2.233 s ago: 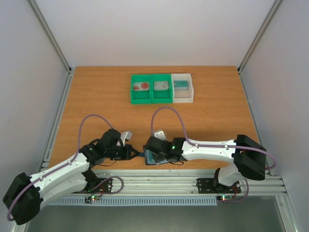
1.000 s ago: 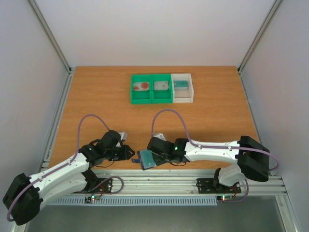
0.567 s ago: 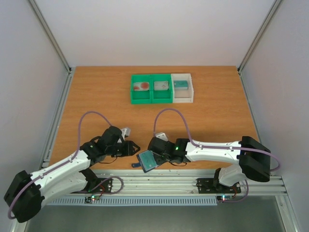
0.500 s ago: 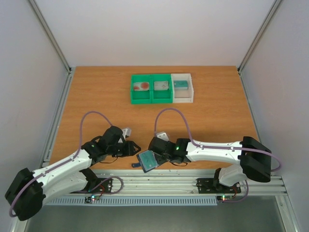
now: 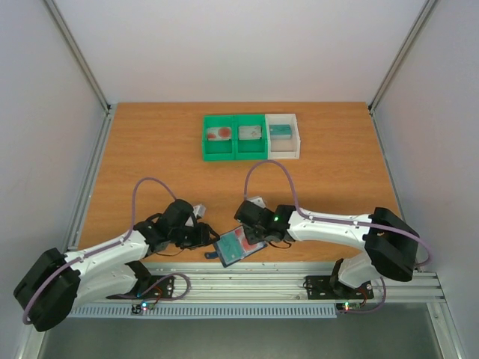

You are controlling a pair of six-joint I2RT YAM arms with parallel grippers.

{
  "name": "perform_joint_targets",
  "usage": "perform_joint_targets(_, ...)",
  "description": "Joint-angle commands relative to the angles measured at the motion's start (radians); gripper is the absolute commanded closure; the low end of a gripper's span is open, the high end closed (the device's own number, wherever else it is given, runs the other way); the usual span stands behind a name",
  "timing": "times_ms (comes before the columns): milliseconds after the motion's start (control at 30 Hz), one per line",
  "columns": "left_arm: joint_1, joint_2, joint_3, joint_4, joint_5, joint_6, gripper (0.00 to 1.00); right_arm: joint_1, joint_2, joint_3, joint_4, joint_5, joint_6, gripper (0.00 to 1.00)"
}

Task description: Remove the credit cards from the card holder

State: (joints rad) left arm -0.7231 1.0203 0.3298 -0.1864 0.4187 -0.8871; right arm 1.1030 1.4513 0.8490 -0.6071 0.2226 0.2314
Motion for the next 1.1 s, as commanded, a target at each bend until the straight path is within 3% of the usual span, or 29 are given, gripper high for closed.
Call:
perform_joint_targets(0,-0.001,-0.011,-0.017,0.006,-0.002,-0.007,0.60,-0.044,0.041,-0.010,0.101,-0.109,-0.029,0.77)
perform_joint_targets(200,0.001,-0.070,-0.032,-0.031,-0.005,-0.023,0.62,-0.072,0.087,-0.060,0.147,-0.142,-0.001,0.84)
perform_joint_targets(467,-0.011,-0.262,0.006,-0.087,-0.007,-0.080,0.64,-0.072,0.091,-0.138,0.129,-0.104,0.135,0.85)
perform_joint_targets(800,-0.091,-0.140,-0.008,0.002,-0.032,-0.107,0.63,-0.072,0.119,-0.155,0.216,-0.254,0.281,0.87)
perform_joint_targets(1067,-0.119,-0.148,-0.028,-0.122,-0.118,-0.123,0.60,-0.072,0.090,-0.177,0.221,-0.237,0.349,0.88)
